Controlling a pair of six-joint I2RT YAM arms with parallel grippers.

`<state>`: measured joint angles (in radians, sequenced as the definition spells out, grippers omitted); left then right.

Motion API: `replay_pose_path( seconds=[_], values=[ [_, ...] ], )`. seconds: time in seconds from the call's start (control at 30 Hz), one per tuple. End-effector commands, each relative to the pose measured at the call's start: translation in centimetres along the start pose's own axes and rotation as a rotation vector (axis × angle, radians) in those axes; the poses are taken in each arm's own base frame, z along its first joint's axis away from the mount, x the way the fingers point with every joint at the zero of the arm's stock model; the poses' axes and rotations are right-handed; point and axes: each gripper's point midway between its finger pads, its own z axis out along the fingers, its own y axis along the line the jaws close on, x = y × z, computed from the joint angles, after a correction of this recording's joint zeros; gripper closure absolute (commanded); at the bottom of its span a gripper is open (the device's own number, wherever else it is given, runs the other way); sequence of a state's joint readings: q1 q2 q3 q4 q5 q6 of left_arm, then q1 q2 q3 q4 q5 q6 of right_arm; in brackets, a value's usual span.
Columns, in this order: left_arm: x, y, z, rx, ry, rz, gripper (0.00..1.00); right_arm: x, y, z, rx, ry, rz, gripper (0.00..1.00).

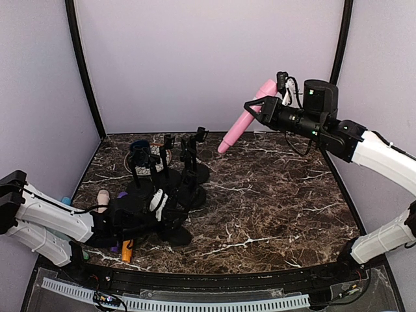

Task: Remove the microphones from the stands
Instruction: Remove the microphone from the microphone stand, then place the microphone stand at the center of the board.

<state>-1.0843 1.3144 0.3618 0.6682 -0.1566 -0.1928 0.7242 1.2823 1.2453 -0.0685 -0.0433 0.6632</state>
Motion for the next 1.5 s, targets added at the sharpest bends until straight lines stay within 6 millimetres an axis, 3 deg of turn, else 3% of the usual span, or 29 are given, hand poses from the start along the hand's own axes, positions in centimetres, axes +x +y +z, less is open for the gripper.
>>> replay_pose_path(
  seconds=[0.0,0.17,0.43,0.73,0.9,1.07,1.23,1.47],
  values=[
    [-7.5,0.0,-0.2,-0.033,-0.278,0.028,1.0,-2.0,0.9,-1.1,-0.026,-0.081,-0.011,0.81],
    [-7.5,0.9,0.2,-0.056,-0.317,0.026,1.0,-2.0,0.5,-1.4,-0.012,-0.086,-0.011,0.81],
    [-4.8,2.1,0.7,-0.075,-0.305,0.022,0.99,-1.8,0.5,-1.4,-0.015,-0.084,-0.008,0.81],
    [-0.6,2.3,0.4,-0.051,-0.189,0.018,0.78,-1.6,0.5,-1.2,-0.019,-0.075,-0.006,0.8],
    [0.7,1.9,0.2,-0.025,-0.137,0.022,0.64,-1.4,0.5,-1.1,-0.023,-0.071,-0.002,0.79],
    [2.0,1.9,0.0,-0.017,-0.075,0.029,0.56,-1.4,0.3,-1.1,-0.016,-0.073,-0.001,0.79],
    [3.4,2.2,-0.1,-0.027,-0.031,0.008,0.59,-1.2,0.1,-1.1,-0.014,-0.068,0.003,0.78],
    [4.9,3.6,0.2,-0.099,-0.019,-0.022,0.8,-1.2,0.1,-1.1,-0.013,-0.068,0.004,0.78]
  ],
)
